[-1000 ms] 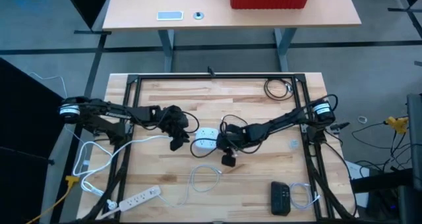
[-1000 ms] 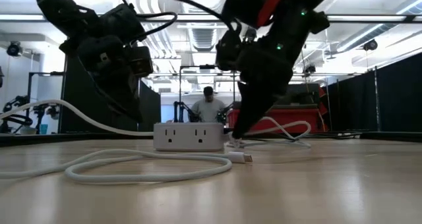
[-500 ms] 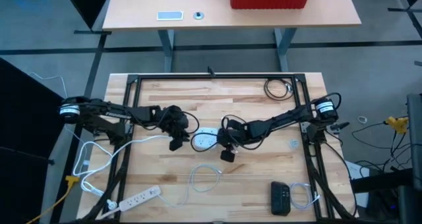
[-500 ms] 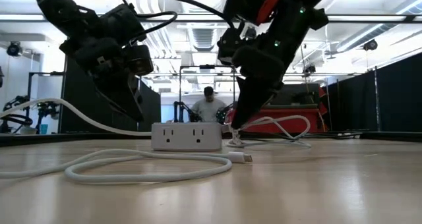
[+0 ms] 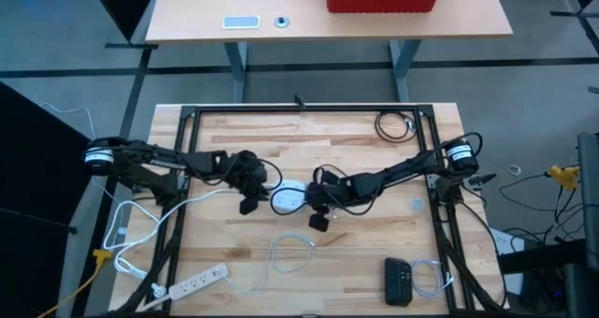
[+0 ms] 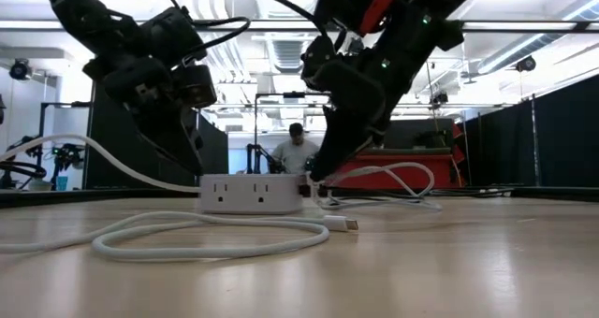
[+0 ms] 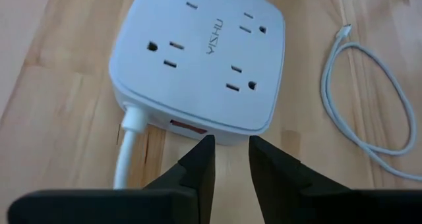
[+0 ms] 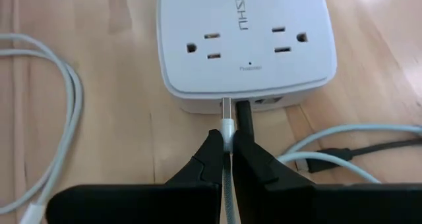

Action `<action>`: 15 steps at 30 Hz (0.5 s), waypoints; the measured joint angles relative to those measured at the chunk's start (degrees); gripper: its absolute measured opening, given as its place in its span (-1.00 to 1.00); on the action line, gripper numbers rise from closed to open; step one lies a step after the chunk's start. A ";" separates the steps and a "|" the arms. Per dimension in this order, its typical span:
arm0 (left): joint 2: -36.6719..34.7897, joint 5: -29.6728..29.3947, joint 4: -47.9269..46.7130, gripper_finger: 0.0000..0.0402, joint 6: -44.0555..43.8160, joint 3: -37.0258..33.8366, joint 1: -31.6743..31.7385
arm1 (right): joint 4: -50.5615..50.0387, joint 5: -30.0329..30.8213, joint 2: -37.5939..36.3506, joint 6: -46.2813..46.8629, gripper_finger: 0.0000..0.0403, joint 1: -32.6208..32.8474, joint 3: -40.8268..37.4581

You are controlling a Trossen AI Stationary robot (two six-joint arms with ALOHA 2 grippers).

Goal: Insert USB
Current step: Insert the blue USB cable into the top white outlet extension

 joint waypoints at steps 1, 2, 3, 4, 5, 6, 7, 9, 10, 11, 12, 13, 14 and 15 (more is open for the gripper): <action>0.00 0.00 0.13 -0.61 -0.01 -0.33 0.00 | 0.22 0.00 0.13 0.00 -1.00 0.00 -0.18; 0.00 0.00 0.30 -0.61 -0.20 -0.78 0.00 | 0.24 -0.01 0.30 0.02 -1.00 0.00 -0.22; 0.00 0.00 0.51 -0.61 -0.67 -1.35 0.00 | 0.25 -0.05 0.49 0.08 -1.00 0.00 -0.22; 0.00 -0.06 0.95 -0.61 -1.18 -1.94 0.00 | 0.38 -0.07 0.76 0.29 -1.00 0.00 -0.24; 0.00 -0.20 1.83 -0.61 -1.91 -2.58 -0.02 | 0.39 -0.09 0.97 0.53 -1.00 0.00 -0.24; 0.00 -0.33 2.64 -0.61 -2.81 -3.14 -0.02 | 0.39 -0.18 1.18 0.88 -1.00 0.11 -0.26; 0.00 -0.36 3.31 -0.61 -3.54 -3.67 -0.03 | 0.39 -0.31 1.42 1.18 -1.00 0.11 -0.26; 0.01 -0.39 4.21 -0.61 -4.07 -4.30 -0.09 | 0.58 -0.39 1.53 1.27 -1.00 0.24 -0.30; 0.02 -0.39 4.62 -0.61 -4.09 -4.45 -0.11 | 1.07 -0.39 1.53 1.27 -1.00 0.24 -0.30; 0.02 -0.39 4.93 -0.61 -4.07 -4.52 -0.11 | 1.70 -0.37 1.51 1.29 -1.00 0.24 -0.30; 0.02 -0.39 5.25 -0.62 -3.92 -4.53 -0.11 | 2.06 -0.15 1.51 1.28 -1.00 0.24 -0.29; 0.02 -0.57 5.56 -0.61 -3.56 -4.53 -0.11 | 2.22 -0.02 1.51 1.28 -1.00 0.24 -0.28; 0.02 -0.96 6.00 -0.61 -3.11 -4.53 -0.11 | 2.36 -0.02 1.51 1.27 -1.00 0.24 -0.28; 0.02 -1.34 6.65 -0.62 -2.43 -4.54 -0.13 | 2.59 -0.02 1.51 1.27 -1.00 0.24 -0.30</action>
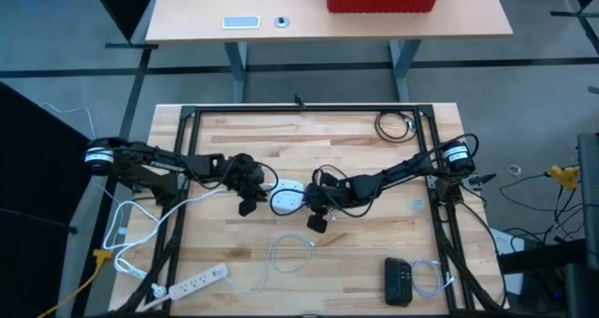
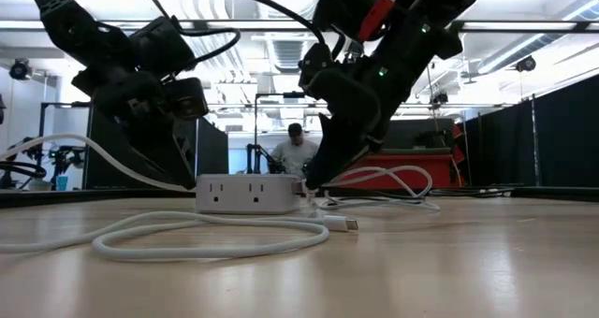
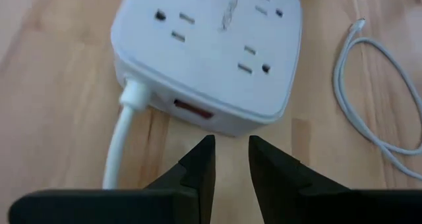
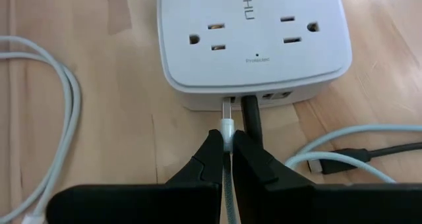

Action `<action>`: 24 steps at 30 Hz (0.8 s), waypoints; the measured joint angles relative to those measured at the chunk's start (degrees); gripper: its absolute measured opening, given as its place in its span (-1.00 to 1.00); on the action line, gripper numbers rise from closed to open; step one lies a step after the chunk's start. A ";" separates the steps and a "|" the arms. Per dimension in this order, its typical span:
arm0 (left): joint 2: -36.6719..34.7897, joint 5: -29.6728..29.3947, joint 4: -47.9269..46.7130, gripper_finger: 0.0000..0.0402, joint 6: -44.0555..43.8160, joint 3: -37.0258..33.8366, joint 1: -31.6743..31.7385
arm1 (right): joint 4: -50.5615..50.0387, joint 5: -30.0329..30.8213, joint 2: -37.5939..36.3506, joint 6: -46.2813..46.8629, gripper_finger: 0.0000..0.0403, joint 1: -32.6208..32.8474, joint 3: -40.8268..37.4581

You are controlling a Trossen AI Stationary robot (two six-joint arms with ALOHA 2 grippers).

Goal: Insert USB
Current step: Insert the blue USB cable into the top white outlet extension

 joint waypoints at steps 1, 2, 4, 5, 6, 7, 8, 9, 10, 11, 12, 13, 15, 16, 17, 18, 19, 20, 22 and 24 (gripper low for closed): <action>0.00 -0.45 0.76 -0.62 1.05 -0.02 -0.04 | 0.23 0.00 0.00 -0.01 -1.00 0.00 0.01; 0.00 -0.88 1.39 -0.62 2.33 -0.02 -0.13 | 0.30 0.01 0.00 -0.04 -1.00 0.00 0.01; 0.00 -1.20 2.16 -0.62 5.10 -0.02 -0.25 | 0.29 0.02 0.00 -0.26 -1.00 0.00 0.00; 0.00 -1.22 2.42 -0.62 6.15 -0.02 -0.31 | 0.25 0.02 0.00 -0.26 -1.00 0.00 0.00; 0.00 -1.24 2.47 -0.62 6.84 -0.02 -0.31 | 0.29 0.02 0.00 -0.26 -1.00 0.00 0.00; 0.00 -1.25 2.47 -0.62 7.17 -0.02 -0.31 | 0.49 0.02 0.00 -0.26 -1.00 0.00 0.00; 0.00 -1.36 2.49 -0.62 7.26 -0.09 -0.31 | 0.73 0.00 0.00 -0.26 -1.00 0.00 0.00; 0.00 -1.42 2.47 -0.62 7.28 -0.15 -0.31 | 1.04 0.00 0.00 -0.26 -1.00 0.00 -0.03; 0.00 -1.41 2.51 -0.62 7.26 -0.25 -0.31 | 1.21 0.30 0.00 -0.27 -1.00 0.00 -0.05; 0.00 -1.41 2.55 -0.62 7.19 -0.36 -0.31 | 1.35 0.65 0.00 -0.28 -1.00 0.01 -0.08; 0.00 -1.40 2.60 -0.62 7.11 -0.47 -0.31 | 1.50 1.00 0.00 -0.29 -1.00 0.01 -0.11; 0.00 -1.40 2.65 -0.62 7.03 -0.59 -0.31 | 1.64 1.35 0.00 -0.30 -1.00 0.02 -0.14; 0.00 -1.38 2.82 -0.62 6.91 -0.86 -0.31 | 1.84 2.18 0.00 -0.44 -1.00 0.02 -0.24; 0.00 -1.37 2.87 -0.62 6.90 -0.94 -0.31 | 1.88 2.45 0.00 -0.86 -1.00 0.01 -0.29; 0.00 -1.34 2.90 -0.62 6.75 -1.01 -0.31 | 1.94 2.59 0.00 -1.41 -1.00 0.01 -0.32; 0.00 -1.29 3.04 -0.62 6.35 -1.06 -0.31 | 2.00 2.60 0.00 -2.16 -1.00 0.02 -0.38; 0.00 -1.22 3.23 -0.62 6.27 -1.09 -0.31 | 2.00 2.62 0.00 -2.50 -1.00 0.02 -0.38; 0.00 -1.20 3.58 -0.62 6.23 -1.18 -0.31 | 1.98 2.62 0.00 -2.88 -1.00 0.02 -0.38; 0.00 -1.21 4.12 -0.62 6.21 -1.30 -0.31 | 1.92 3.01 0.00 -4.01 -1.00 0.02 -0.39; 0.00 -1.22 4.32 -0.62 6.21 -1.33 -0.31 | 1.93 3.16 0.00 -5.05 -1.00 0.02 -0.45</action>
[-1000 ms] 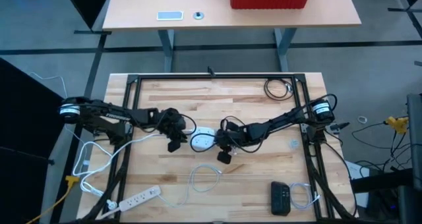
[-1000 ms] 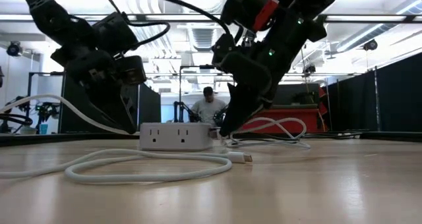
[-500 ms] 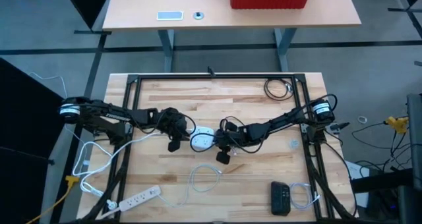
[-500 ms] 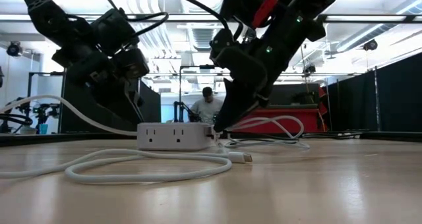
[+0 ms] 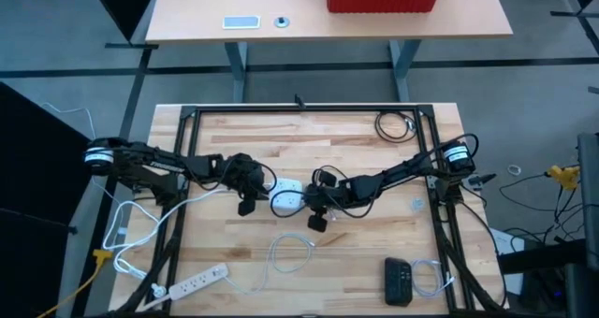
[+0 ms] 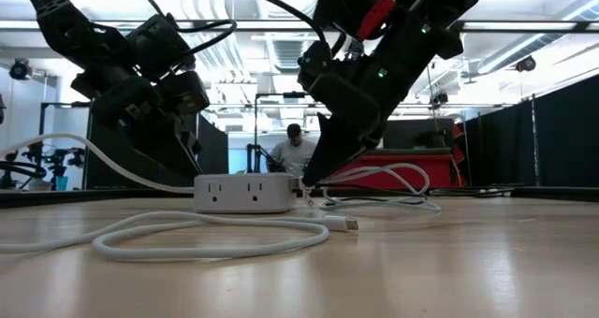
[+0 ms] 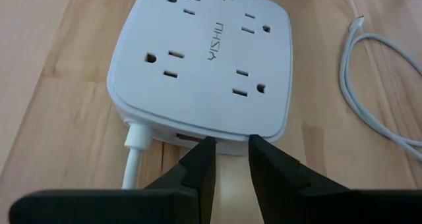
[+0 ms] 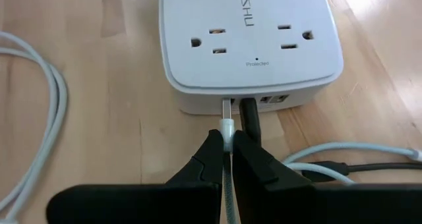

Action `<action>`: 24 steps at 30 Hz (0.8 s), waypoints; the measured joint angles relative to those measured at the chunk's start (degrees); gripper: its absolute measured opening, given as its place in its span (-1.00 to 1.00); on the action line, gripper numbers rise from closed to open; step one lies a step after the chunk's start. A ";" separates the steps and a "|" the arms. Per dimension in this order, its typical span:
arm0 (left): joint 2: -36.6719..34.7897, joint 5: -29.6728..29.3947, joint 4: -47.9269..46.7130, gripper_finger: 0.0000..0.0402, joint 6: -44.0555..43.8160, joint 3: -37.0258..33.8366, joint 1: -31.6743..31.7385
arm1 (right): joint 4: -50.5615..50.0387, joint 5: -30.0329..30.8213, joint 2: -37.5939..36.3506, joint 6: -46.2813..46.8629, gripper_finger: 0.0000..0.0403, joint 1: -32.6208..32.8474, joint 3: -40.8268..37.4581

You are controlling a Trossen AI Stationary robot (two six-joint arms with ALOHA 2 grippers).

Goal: Insert USB
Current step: Insert the blue USB cable into the top white outlet extension

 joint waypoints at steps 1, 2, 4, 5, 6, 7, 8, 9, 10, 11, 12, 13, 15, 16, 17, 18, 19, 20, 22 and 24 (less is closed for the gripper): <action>0.00 0.00 0.07 -0.62 0.00 -0.02 0.00 | 0.01 0.24 0.00 -0.25 -1.00 0.00 -0.03; 0.00 0.00 0.13 -0.62 0.00 -0.07 0.00 | 0.08 0.43 0.00 -0.56 -1.00 0.00 -0.07; 0.00 0.00 0.26 -0.62 0.00 -0.23 0.00 | 0.20 0.96 0.00 -1.57 -1.00 -0.01 -0.15; 0.00 0.00 0.30 -0.62 0.00 -0.31 0.00 | 0.29 0.98 0.00 -2.01 -1.00 -0.02 -0.18; 0.00 -0.13 0.39 -0.62 0.00 -0.40 0.00 | 0.34 1.00 0.00 -2.52 -1.00 -0.02 -0.18; 0.00 -0.30 0.52 -0.62 0.01 -0.49 0.00 | 0.36 1.02 0.00 -2.91 -1.00 -0.02 -0.18; 0.00 -0.47 0.64 -0.62 0.00 -0.59 0.00 | 0.37 1.00 0.00 -3.00 -1.00 -0.02 -0.20; -0.01 -0.64 0.70 -0.62 0.00 -0.65 0.00 | 0.38 1.03 0.00 -3.02 -1.00 -0.03 -0.19; -0.02 -0.75 0.71 -0.62 0.02 -0.69 0.00 | 0.38 1.09 0.00 -3.14 -1.00 -0.07 -0.19; -0.02 -0.81 0.74 -0.62 0.05 -0.73 0.00 | 0.39 1.13 0.00 -3.42 -1.00 -0.14 -0.21; -0.02 -0.83 0.73 -0.62 0.16 -0.75 0.00 | 0.38 1.13 0.00 -3.76 -1.00 -0.17 -0.21; -0.02 -0.85 0.74 -0.62 0.28 -0.77 0.00 | 0.40 1.14 0.00 -4.08 -1.00 -0.20 -0.22; -0.02 -0.98 0.71 -0.62 0.42 -0.77 0.00 | 0.65 1.11 0.00 -4.52 -1.00 -0.29 -0.45; -0.02 -1.13 0.71 -0.62 0.53 -0.80 0.00 | 0.97 1.14 0.05 -4.48 -1.00 -0.37 -0.70; -0.02 -1.21 0.71 -0.62 0.81 -0.90 0.00 | 1.33 1.16 0.11 -4.42 -1.00 -0.45 -0.96; -0.02 -1.29 0.70 -0.62 1.11 -1.00 0.00 | 1.68 1.18 0.16 -4.35 -1.00 -0.52 -1.22; -0.02 -1.37 0.70 -0.62 1.40 -1.10 0.00 | 2.03 1.19 0.22 -4.28 -1.00 -0.60 -1.48; -0.02 -1.44 0.69 -0.62 1.69 -1.20 0.00 | 2.40 1.21 0.30 -4.21 -1.00 -0.67 -1.74; 0.02 -1.73 0.27 -0.62 1.77 -1.61 0.00 | 3.09 1.14 0.89 -3.67 -1.00 -0.70 -1.96; 0.02 -1.73 0.38 -0.62 1.84 -1.91 0.00 | 3.35 1.09 1.76 -3.05 -1.00 -0.70 -1.98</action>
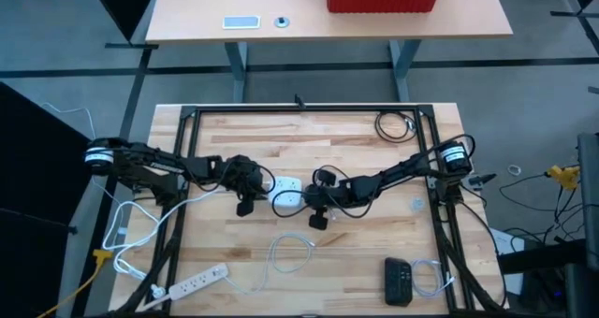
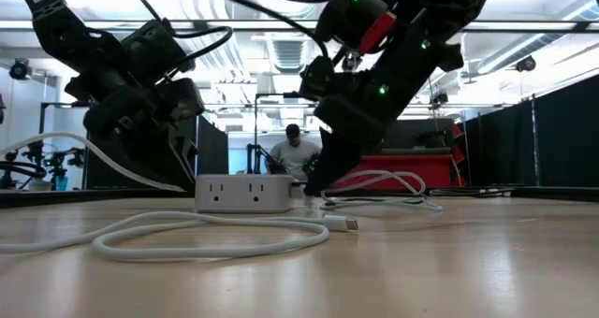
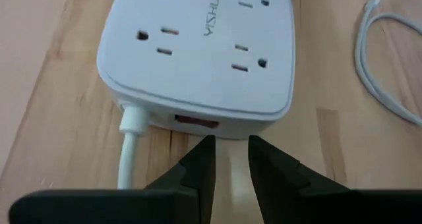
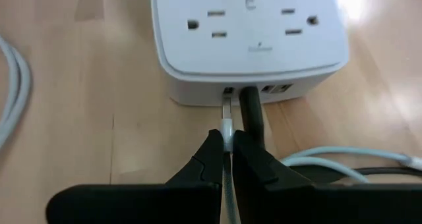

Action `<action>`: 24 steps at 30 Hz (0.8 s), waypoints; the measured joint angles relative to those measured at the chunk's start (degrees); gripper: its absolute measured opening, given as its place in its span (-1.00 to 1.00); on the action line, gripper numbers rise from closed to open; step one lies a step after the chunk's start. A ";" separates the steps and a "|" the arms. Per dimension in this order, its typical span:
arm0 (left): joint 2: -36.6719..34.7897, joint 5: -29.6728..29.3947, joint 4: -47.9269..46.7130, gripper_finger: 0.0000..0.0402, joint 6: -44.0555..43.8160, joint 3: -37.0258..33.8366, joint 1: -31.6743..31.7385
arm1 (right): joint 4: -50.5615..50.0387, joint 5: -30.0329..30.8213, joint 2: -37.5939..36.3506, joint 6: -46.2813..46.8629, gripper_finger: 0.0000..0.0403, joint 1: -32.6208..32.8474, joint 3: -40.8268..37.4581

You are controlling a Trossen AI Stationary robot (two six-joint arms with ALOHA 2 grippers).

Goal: Insert USB
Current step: Insert the blue USB cable into the top white outlet extension

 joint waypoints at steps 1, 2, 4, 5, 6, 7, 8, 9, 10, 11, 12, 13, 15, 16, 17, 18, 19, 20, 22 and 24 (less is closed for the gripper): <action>0.00 0.00 0.12 -0.62 0.00 -0.14 0.00 | -0.11 -0.06 0.22 0.10 -1.00 0.00 0.02; 0.00 0.00 -0.07 -0.62 0.00 -0.33 0.00 | -0.15 -0.11 0.48 0.14 -1.00 0.09 0.08; 0.00 -0.88 -0.05 -0.62 0.04 -0.42 0.00 | -0.06 -0.09 0.54 0.12 -1.00 0.15 0.35; 0.00 -1.51 -0.04 -0.62 0.18 -0.42 0.00 | -0.08 -0.07 0.53 0.12 -1.00 0.15 0.39; 0.00 -2.07 -0.01 -0.62 0.52 -0.42 0.00 | -0.16 0.09 0.43 0.11 -1.00 0.15 0.47; 0.00 -2.31 0.03 -0.62 1.15 -0.42 0.00 | -0.17 0.30 0.25 0.10 -1.00 0.15 0.48; 0.00 -2.64 -0.02 -0.62 2.02 -0.42 0.00 | -0.24 0.33 0.07 0.07 -1.00 0.15 0.48; 0.00 -2.71 0.06 -0.62 2.75 -0.42 0.00 | -0.21 0.37 -0.08 -0.25 -1.00 0.15 0.48; 0.00 -2.73 0.09 -0.62 3.31 -0.42 0.00 | -0.19 0.37 -0.22 -0.29 -1.00 0.15 0.50; 0.00 -2.72 0.05 -0.62 3.65 -0.42 0.00 | -0.19 0.39 -0.23 -0.36 -1.00 0.15 0.54; 0.00 -2.71 0.06 -0.62 3.97 -0.42 0.00 | -0.23 0.39 -0.23 -0.38 -1.00 0.15 0.55; 0.00 -2.73 0.07 -0.62 4.25 -0.42 0.00 | -0.28 0.37 -0.23 -0.35 -1.00 0.15 0.55; 0.00 -2.71 0.07 -0.62 4.39 -0.42 0.00 | -0.13 0.39 -0.23 -0.34 -1.00 0.17 0.55; 0.00 -2.73 0.06 -0.62 4.39 -0.42 0.00 | 0.02 0.39 -0.26 -0.34 -1.00 0.30 0.55; 0.00 -2.71 0.07 -0.62 4.39 -0.42 0.00 | 0.10 0.38 -0.34 -0.33 -1.00 0.40 0.55; 0.00 -2.71 0.07 -0.62 4.39 -0.42 0.00 | 0.20 0.46 -0.34 -0.30 -1.00 0.43 0.55; 0.00 -2.71 0.07 -0.62 4.42 -0.42 0.00 | 0.45 0.62 -0.36 -0.08 -1.00 0.51 0.55; 0.00 -2.71 0.07 -0.62 4.42 -0.42 0.00 | 0.79 0.96 -0.39 0.11 -1.00 0.55 0.55; 0.00 -2.72 0.06 -0.62 4.42 -0.42 0.00 | 1.36 1.35 -0.44 0.00 -1.00 0.62 0.55; 0.00 -2.71 0.03 -0.62 4.42 -0.42 0.00 | 2.07 1.59 -0.44 -0.21 -1.00 0.65 0.55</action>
